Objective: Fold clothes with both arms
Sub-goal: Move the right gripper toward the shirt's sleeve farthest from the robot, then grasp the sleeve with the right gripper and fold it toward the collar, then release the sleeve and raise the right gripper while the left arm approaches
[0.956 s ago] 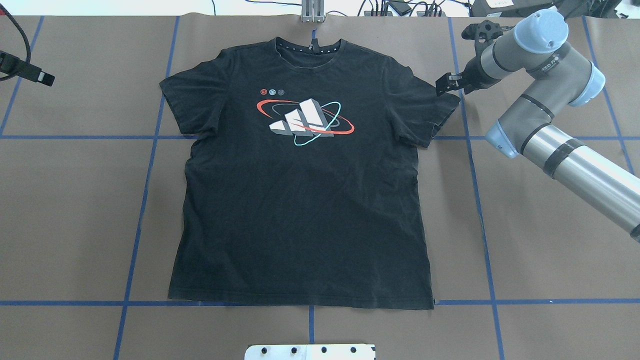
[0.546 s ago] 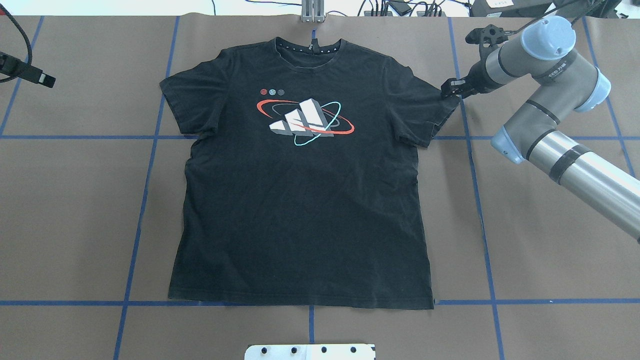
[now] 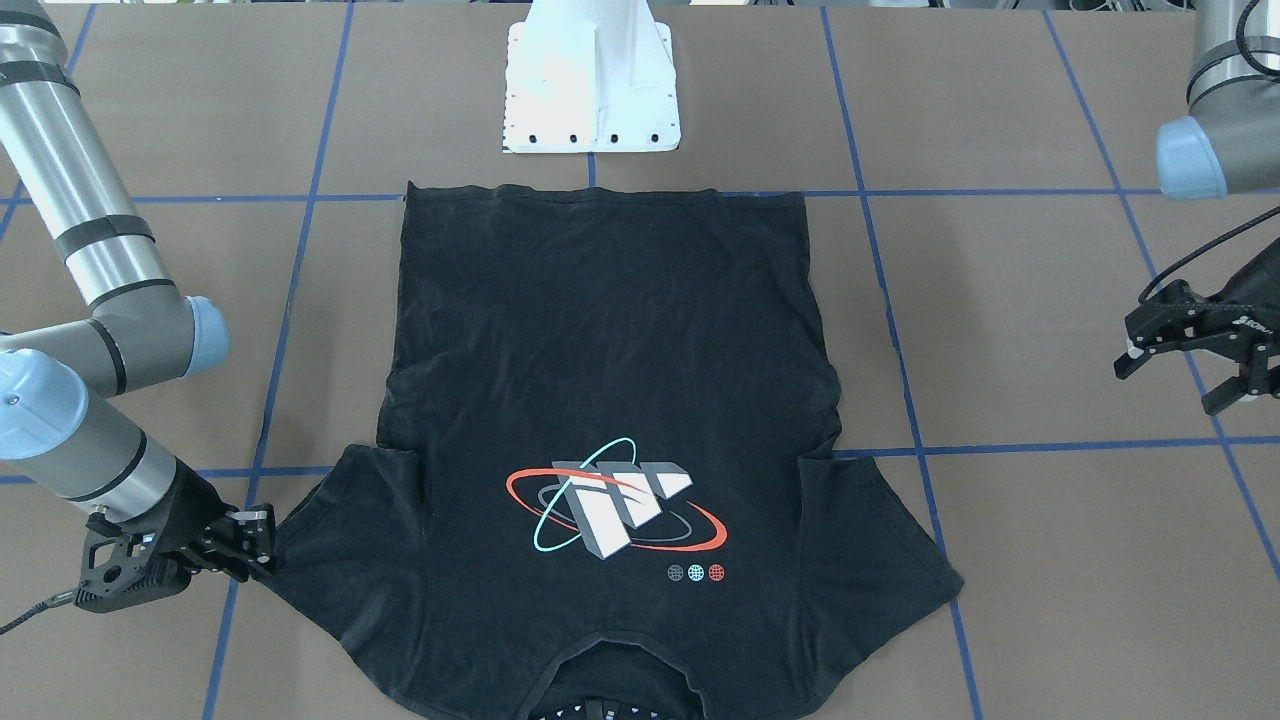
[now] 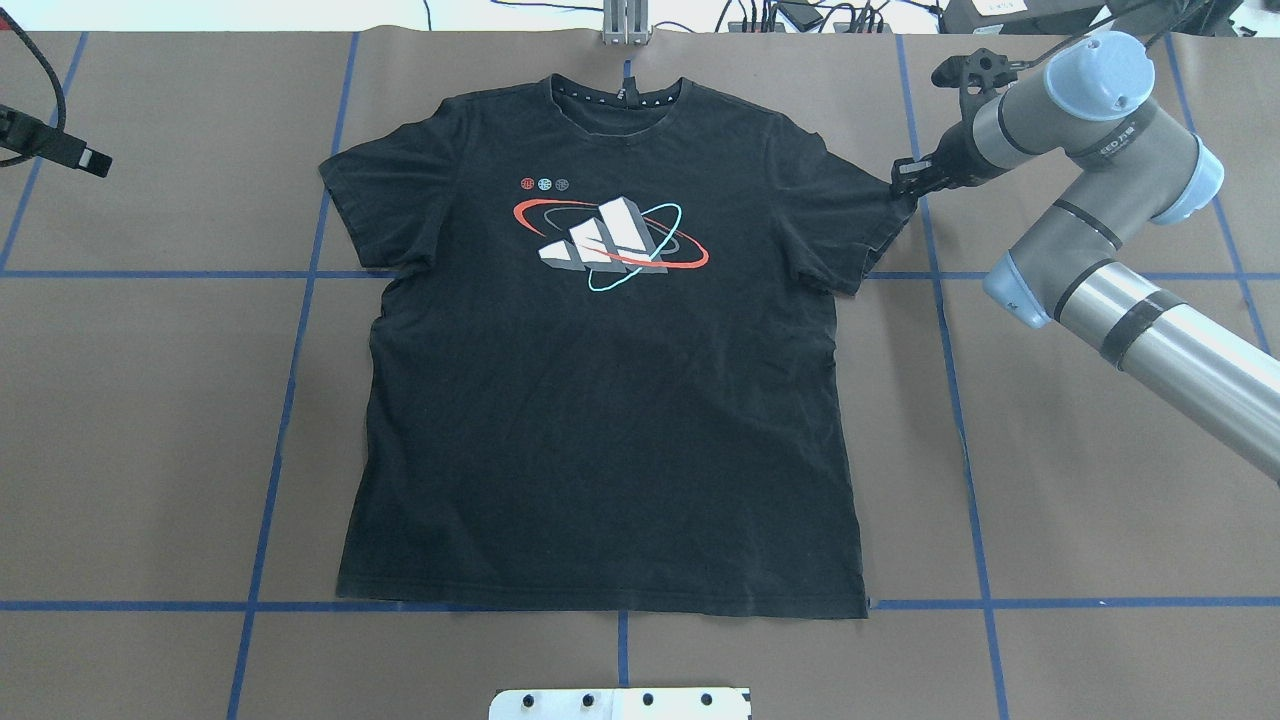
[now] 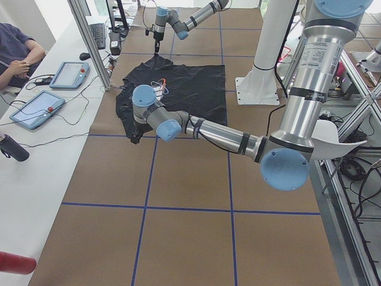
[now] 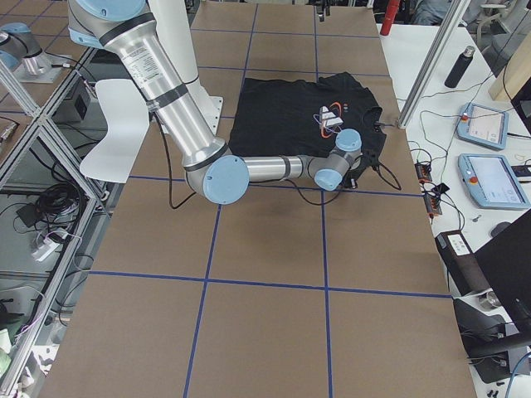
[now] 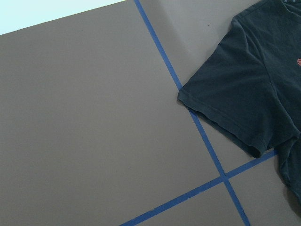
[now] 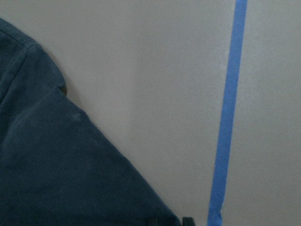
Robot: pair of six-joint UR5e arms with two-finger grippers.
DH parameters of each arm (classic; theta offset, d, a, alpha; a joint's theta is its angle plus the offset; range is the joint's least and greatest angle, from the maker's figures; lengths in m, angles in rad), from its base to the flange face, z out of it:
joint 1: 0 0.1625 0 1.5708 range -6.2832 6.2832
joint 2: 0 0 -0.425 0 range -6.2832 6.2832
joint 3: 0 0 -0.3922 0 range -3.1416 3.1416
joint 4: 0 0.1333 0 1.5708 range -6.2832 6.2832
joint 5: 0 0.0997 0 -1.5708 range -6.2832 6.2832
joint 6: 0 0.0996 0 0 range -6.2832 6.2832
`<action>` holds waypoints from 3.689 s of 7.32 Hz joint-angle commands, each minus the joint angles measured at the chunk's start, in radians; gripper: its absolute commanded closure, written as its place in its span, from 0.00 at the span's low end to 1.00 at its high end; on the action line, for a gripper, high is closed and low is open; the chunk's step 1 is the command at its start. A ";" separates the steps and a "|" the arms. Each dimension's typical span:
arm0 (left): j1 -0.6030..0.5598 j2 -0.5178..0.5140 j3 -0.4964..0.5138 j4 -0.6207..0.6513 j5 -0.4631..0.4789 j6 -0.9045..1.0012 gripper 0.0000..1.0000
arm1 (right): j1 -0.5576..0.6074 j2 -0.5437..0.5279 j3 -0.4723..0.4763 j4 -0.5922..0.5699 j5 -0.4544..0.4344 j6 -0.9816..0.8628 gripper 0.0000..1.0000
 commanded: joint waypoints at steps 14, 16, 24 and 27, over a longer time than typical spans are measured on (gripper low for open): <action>0.006 0.000 0.003 0.000 -0.002 0.000 0.00 | -0.172 0.459 -0.159 -0.341 -0.203 0.302 1.00; 0.008 0.000 0.005 0.000 -0.002 0.000 0.00 | -0.179 0.461 -0.161 -0.341 -0.212 0.301 0.61; 0.153 -0.254 0.406 -0.302 0.285 -0.392 0.00 | -0.080 0.484 -0.069 -0.620 -0.068 0.067 0.00; 0.267 -0.330 0.508 -0.357 0.409 -0.526 0.00 | 0.020 0.178 0.199 -0.609 0.030 -0.128 0.00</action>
